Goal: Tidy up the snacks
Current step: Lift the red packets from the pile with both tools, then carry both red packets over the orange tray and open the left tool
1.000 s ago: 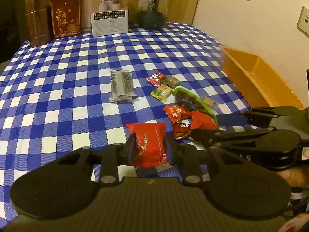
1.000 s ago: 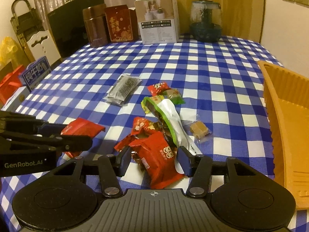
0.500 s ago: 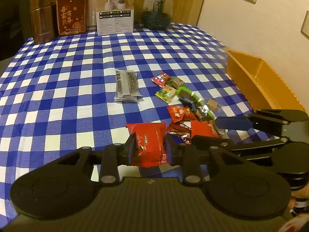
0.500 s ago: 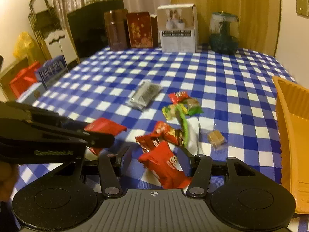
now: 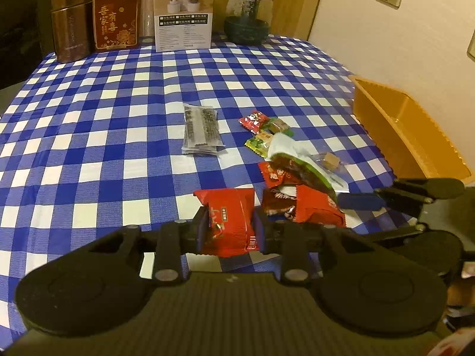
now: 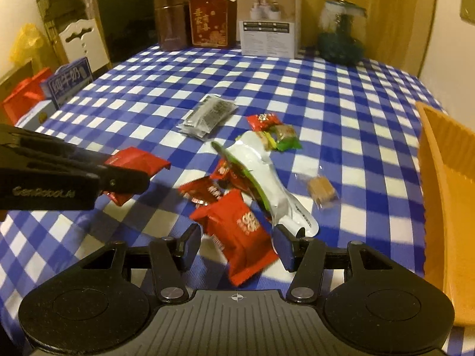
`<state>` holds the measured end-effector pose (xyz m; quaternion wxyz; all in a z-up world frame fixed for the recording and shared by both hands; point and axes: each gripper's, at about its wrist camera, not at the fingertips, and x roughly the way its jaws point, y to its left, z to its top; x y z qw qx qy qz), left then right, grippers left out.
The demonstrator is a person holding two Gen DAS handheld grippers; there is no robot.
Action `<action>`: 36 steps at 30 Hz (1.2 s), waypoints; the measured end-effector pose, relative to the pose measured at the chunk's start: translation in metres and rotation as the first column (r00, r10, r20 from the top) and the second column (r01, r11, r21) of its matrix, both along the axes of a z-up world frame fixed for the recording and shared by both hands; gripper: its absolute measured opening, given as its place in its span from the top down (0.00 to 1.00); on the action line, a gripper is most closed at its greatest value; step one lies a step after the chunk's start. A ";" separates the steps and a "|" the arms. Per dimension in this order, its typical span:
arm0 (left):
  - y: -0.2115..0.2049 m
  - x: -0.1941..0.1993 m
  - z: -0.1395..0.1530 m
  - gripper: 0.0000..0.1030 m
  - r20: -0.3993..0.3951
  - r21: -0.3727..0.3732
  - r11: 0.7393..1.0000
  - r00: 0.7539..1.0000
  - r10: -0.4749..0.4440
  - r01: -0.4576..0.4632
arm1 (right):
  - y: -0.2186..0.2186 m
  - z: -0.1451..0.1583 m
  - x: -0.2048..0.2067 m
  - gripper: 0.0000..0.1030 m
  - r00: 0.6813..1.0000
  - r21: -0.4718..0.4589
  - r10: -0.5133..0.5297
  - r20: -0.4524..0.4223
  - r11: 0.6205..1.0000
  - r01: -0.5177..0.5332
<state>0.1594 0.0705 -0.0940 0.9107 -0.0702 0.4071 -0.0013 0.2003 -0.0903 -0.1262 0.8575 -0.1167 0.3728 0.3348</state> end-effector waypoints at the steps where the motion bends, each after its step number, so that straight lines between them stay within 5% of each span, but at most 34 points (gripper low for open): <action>1: 0.001 0.000 0.000 0.72 -0.001 0.000 1.000 1.000 0.002 -0.002 | 0.001 -0.001 0.003 0.47 1.000 0.001 0.005 -0.001 1.000 -0.005; 12: 0.003 -0.001 0.001 0.72 -0.001 -0.006 1.000 1.000 0.013 -0.013 | 0.000 -0.002 -0.002 0.51 0.994 0.038 0.067 -0.090 0.997 -0.064; 21: 0.001 -0.001 0.001 0.72 -0.004 -0.006 1.000 1.000 0.007 -0.007 | 0.003 0.000 0.003 0.51 0.995 0.072 0.018 -0.098 0.997 -0.011; 23: 0.001 -0.001 0.001 0.72 -0.005 -0.009 1.000 1.000 0.004 -0.004 | 0.005 0.001 0.001 0.70 0.995 0.065 0.020 -0.096 0.998 -0.014; 36: -0.011 -0.001 0.016 0.72 0.034 -0.020 1.000 0.999 -0.023 0.024 | -0.014 0.023 -0.010 0.74 0.996 0.100 -0.062 -0.068 0.993 0.069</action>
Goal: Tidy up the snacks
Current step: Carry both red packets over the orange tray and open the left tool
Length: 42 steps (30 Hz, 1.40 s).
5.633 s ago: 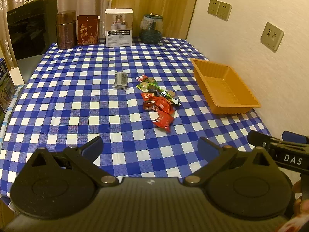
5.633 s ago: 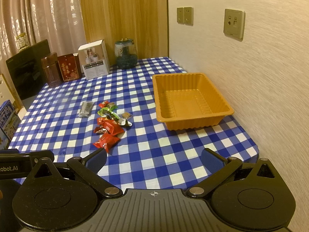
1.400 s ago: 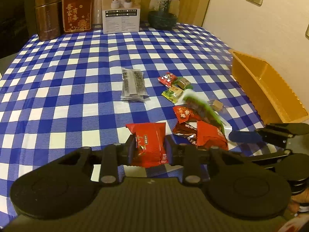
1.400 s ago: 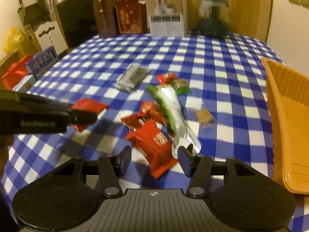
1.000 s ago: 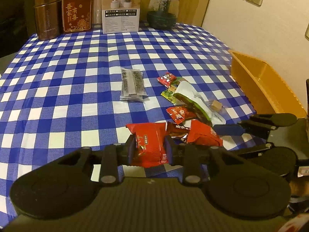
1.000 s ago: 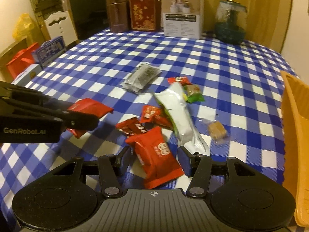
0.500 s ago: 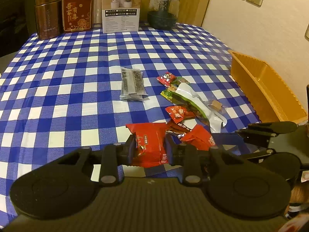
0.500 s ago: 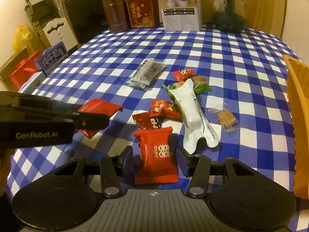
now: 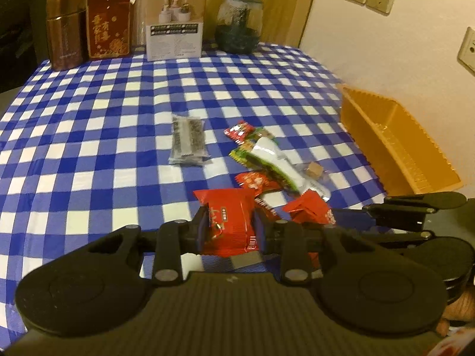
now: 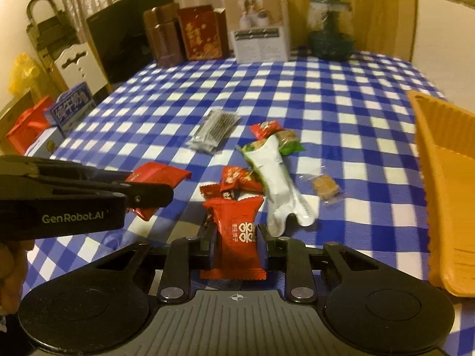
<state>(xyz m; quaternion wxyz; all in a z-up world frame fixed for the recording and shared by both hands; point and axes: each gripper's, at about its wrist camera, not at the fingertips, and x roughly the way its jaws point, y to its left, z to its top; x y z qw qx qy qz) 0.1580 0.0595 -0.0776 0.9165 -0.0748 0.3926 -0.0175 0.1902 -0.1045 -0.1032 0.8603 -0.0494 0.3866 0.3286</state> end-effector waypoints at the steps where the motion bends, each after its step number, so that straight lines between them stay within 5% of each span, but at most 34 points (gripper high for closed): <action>1: -0.003 0.000 0.002 0.72 0.005 -0.001 1.000 1.000 -0.005 0.005 | -0.003 0.003 -0.001 0.74 1.000 0.004 -0.013 0.007 1.000 0.013; 10: -0.041 0.008 0.033 0.72 0.071 -0.019 0.997 0.994 -0.078 0.079 | -0.037 0.036 -0.005 0.74 0.978 0.035 -0.197 0.075 0.980 0.195; 21: -0.093 0.031 0.063 0.72 0.154 -0.025 0.984 0.973 -0.173 0.179 | -0.098 0.063 -0.019 0.74 0.892 0.080 -0.435 0.121 0.900 0.428; 32: -0.132 0.047 0.062 0.72 0.158 0.027 0.962 0.949 -0.273 0.273 | -0.146 0.070 -0.022 0.74 0.813 0.108 -0.568 0.127 0.823 0.558; 42: -0.167 0.071 0.068 0.72 0.195 0.041 0.920 0.900 -0.390 0.390 | -0.170 0.070 -0.014 0.74 0.755 0.103 -0.641 0.136 0.768 0.633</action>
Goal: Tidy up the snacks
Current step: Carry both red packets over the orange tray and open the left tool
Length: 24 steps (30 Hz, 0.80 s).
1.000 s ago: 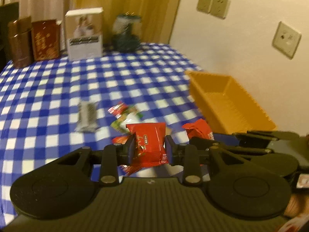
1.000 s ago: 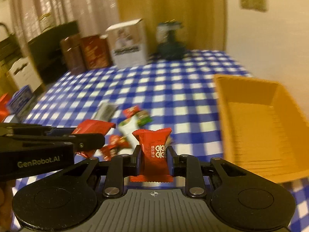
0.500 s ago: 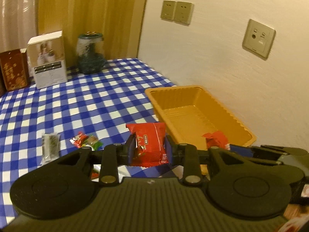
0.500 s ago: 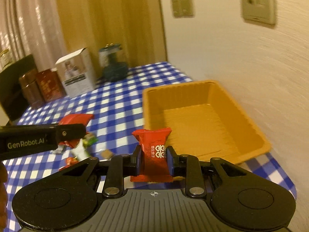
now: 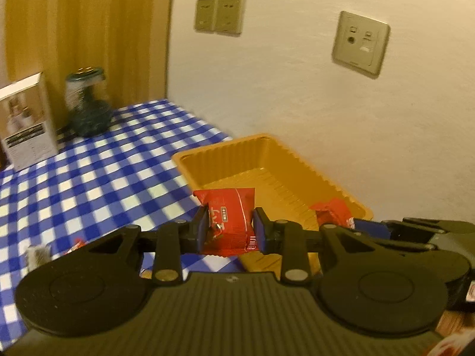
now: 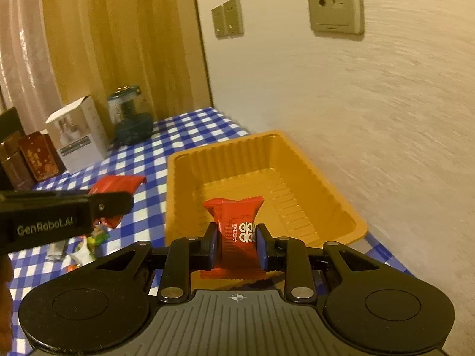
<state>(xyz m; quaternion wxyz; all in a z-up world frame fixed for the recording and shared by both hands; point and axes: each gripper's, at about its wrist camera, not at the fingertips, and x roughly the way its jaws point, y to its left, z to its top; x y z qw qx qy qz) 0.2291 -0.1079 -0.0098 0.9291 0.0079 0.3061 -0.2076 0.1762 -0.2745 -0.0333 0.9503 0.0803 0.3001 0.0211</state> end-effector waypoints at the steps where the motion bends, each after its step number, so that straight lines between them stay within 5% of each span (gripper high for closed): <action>1: -0.003 0.003 0.000 0.72 0.001 -0.003 1.000 1.000 -0.014 0.014 | -0.002 0.000 0.001 0.74 1.000 0.001 -0.006 0.000 1.000 0.006; 24: -0.049 0.061 -0.033 0.72 -0.004 0.012 0.984 0.984 -0.178 0.178 | -0.042 -0.015 0.047 0.74 0.990 -0.011 -0.134 -0.041 0.991 0.134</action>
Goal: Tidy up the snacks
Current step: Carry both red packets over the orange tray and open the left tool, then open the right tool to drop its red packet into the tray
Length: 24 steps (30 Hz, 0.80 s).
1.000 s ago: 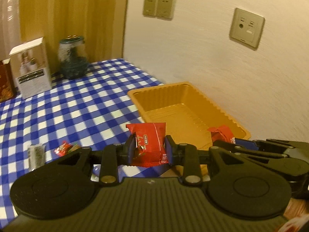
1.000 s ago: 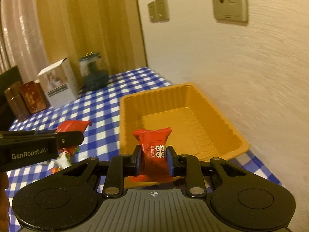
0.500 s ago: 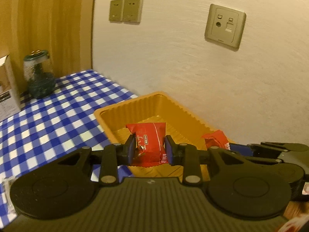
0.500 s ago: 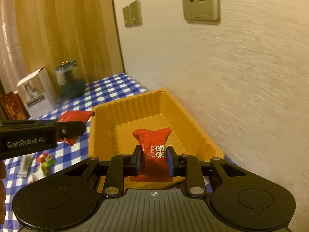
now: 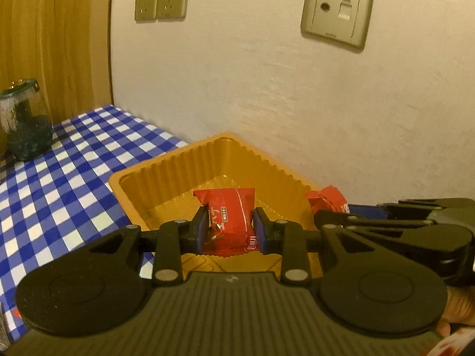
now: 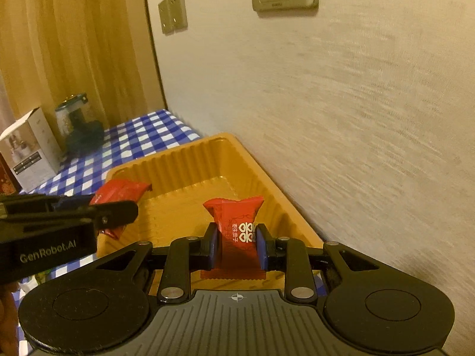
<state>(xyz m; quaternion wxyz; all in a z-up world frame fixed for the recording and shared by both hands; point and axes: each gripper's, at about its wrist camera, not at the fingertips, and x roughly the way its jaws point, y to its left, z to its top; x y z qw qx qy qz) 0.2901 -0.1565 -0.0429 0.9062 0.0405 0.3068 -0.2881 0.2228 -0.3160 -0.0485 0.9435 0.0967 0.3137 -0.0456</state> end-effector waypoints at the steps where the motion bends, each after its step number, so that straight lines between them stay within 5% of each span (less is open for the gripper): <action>1: -0.001 0.001 -0.002 0.72 -0.006 0.001 1.000 1.000 -0.003 0.003 | -0.001 -0.001 0.001 0.74 1.000 0.005 0.000 -0.004 1.000 0.000; 6: -0.003 0.007 -0.009 0.71 -0.018 -0.011 1.000 1.000 -0.015 0.015 | -0.004 -0.001 0.004 0.74 1.000 0.020 -0.005 -0.010 1.000 0.006; 8: -0.005 0.008 -0.010 0.51 -0.001 -0.013 1.000 1.000 -0.008 0.008 | -0.004 -0.001 0.004 0.74 1.000 0.021 -0.005 -0.010 1.000 0.005; 24: 0.034 0.013 -0.004 0.51 -0.031 -0.003 0.993 0.993 0.116 -0.116 | 0.003 -0.001 0.009 0.74 1.000 0.056 0.026 0.005 0.998 -0.026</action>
